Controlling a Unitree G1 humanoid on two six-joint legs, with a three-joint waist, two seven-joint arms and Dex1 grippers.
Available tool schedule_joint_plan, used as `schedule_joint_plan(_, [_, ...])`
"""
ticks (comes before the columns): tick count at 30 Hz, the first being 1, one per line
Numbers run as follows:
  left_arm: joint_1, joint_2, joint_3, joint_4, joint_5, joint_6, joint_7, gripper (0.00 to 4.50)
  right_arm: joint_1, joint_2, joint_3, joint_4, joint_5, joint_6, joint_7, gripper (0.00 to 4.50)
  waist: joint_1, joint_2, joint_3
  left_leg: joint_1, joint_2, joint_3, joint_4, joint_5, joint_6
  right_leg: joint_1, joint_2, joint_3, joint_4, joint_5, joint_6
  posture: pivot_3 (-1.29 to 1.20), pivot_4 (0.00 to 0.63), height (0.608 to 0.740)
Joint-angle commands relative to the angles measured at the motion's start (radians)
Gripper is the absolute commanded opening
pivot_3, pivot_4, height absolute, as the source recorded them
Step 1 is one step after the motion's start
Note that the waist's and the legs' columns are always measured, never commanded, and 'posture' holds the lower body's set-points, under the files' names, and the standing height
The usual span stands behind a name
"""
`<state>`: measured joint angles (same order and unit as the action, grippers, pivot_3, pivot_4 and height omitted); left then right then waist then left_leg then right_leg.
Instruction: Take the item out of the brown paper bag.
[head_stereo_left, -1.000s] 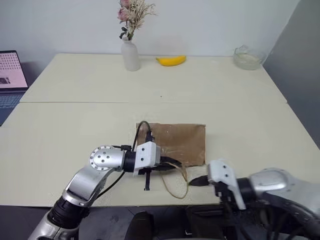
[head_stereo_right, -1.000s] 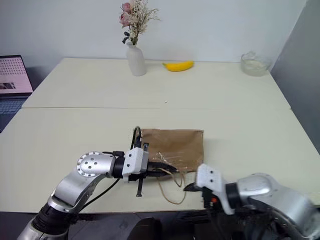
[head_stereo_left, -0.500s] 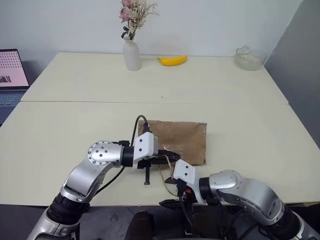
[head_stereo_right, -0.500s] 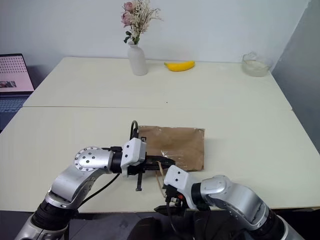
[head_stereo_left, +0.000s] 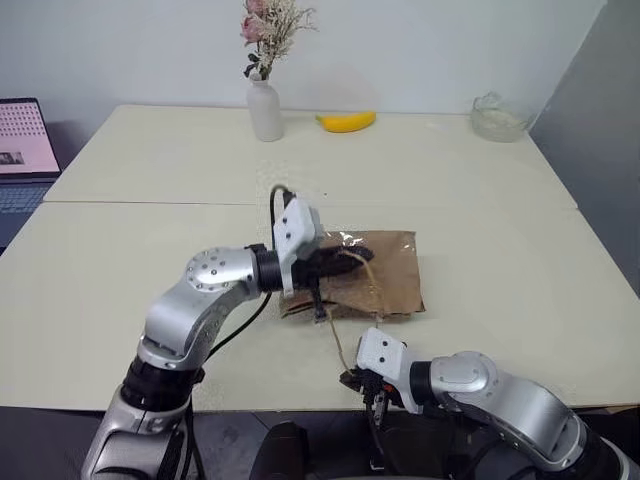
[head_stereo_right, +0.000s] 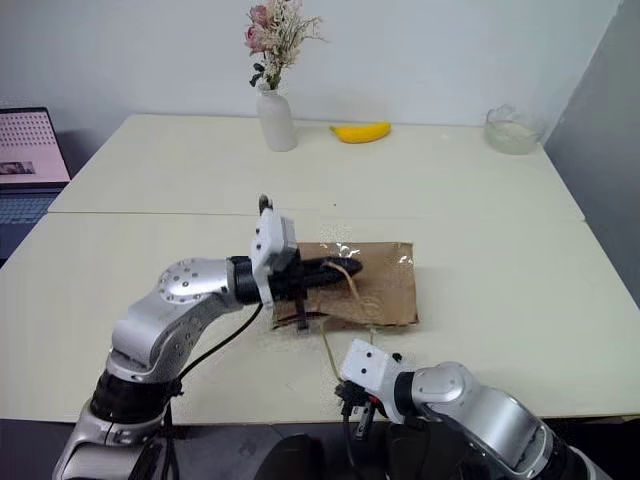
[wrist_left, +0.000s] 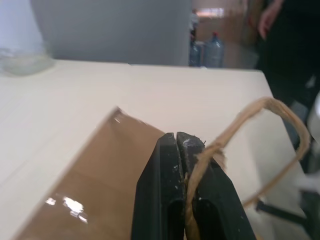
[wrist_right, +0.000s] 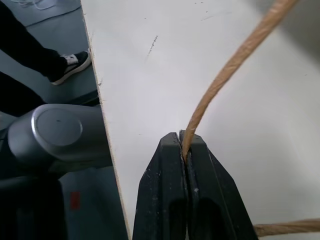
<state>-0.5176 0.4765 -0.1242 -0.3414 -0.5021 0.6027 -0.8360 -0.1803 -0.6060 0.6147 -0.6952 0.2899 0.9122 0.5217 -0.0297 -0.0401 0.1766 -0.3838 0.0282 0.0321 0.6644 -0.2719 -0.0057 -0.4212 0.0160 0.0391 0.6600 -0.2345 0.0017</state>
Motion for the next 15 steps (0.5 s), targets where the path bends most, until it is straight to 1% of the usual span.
schedule_joint_plan(1, [-0.104, -0.041, 0.065, 0.046, -0.016, 0.031, 0.088, 0.00, 0.015, -0.008, 0.033, 0.024, -0.050, -0.025, -0.002, 0.03, 0.000, 0.000, 0.000, 0.000, 0.000, 0.000, 0.000, 0.000, 0.000, 0.000, 0.000, 0.000, 0.000, 0.000, 0.000, 0.00, 0.150, 0.740])
schedule_joint_plan(4, [-0.182, -0.068, 0.095, 0.107, -0.013, 0.033, 0.132, 0.00, 0.024, -0.017, 0.050, 0.052, -0.078, -0.051, 0.014, 0.03, 0.000, 0.000, 0.000, 0.000, 0.000, 0.000, 0.000, 0.000, 0.000, 0.000, 0.000, 0.000, 0.001, 0.000, 0.000, 0.00, 0.150, 0.740])
schedule_joint_plan(9, [-0.262, -0.097, 0.137, 0.182, -0.006, -0.007, 0.172, 0.00, 0.022, -0.008, 0.048, 0.080, -0.099, -0.073, 0.030, 0.03, -0.002, 0.000, 0.000, 0.000, 0.000, 0.000, 0.000, 0.000, 0.000, 0.000, 0.000, 0.000, 0.001, 0.000, 0.000, 0.00, 0.150, 0.740])
schedule_joint_plan(15, [-0.288, -0.110, 0.159, 0.229, 0.007, -0.065, 0.193, 0.00, 0.012, -0.016, 0.039, 0.107, -0.117, -0.095, 0.055, 0.03, 0.000, 0.000, 0.000, 0.001, 0.000, 0.000, 0.000, 0.000, 0.000, 0.000, 0.000, 0.000, 0.001, 0.000, 0.000, 0.00, 0.150, 0.740])
